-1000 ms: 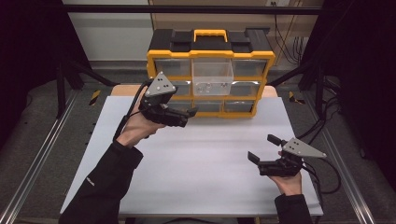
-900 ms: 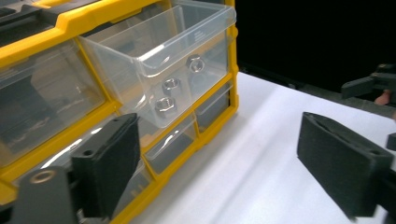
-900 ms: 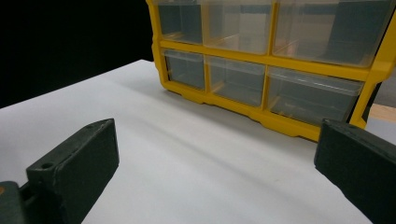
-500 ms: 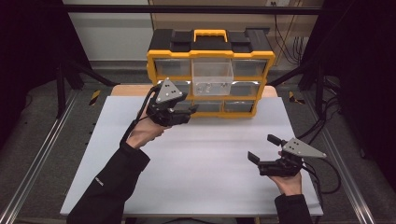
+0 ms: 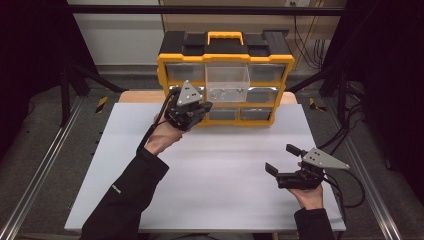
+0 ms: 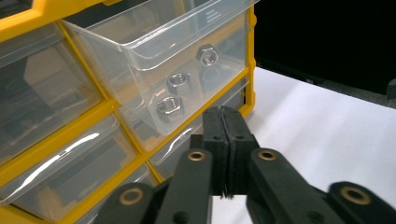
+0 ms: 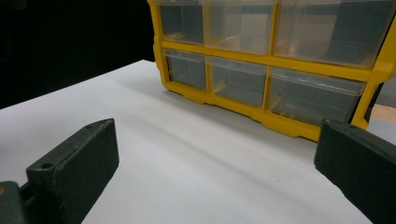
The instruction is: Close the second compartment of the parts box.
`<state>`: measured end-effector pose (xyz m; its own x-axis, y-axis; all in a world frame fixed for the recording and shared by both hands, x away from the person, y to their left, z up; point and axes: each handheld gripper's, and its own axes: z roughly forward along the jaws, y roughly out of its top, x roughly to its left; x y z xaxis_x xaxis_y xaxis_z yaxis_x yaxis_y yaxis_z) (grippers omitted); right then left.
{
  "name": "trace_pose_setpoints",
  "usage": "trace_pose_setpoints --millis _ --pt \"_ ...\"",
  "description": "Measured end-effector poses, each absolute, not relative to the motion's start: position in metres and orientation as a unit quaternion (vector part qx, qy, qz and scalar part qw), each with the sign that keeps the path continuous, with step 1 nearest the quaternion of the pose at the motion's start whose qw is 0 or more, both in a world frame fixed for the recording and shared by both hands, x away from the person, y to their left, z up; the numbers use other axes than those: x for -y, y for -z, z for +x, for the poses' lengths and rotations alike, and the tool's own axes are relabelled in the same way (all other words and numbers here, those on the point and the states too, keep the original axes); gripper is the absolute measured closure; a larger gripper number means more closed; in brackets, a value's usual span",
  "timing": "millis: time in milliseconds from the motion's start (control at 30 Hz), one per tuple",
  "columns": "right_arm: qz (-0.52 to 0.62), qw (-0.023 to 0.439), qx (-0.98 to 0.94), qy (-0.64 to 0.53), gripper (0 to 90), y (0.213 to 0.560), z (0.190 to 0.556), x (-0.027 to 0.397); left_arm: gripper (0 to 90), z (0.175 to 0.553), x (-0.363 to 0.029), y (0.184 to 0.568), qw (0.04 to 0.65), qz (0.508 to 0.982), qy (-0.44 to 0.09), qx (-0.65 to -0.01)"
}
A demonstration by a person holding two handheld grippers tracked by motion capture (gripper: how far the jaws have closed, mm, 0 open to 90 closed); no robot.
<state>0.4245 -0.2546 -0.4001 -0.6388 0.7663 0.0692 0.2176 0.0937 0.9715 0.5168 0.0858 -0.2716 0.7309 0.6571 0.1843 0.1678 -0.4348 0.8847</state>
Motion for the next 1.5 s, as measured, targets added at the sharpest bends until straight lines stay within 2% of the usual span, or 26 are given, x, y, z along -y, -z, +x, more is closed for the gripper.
trace_pose_setpoints --millis 433,1500 --pt "0.350 0.240 -0.700 -0.575 0.4 0.400 0.425 0.255 89.0 0.529 -0.068 0.276 0.460 0.811 -0.287 -0.218" --pt "0.350 0.238 -0.701 -0.574 0.4 0.400 0.425 0.253 89.1 0.564 -0.063 0.280 0.470 0.802 -0.279 -0.241"
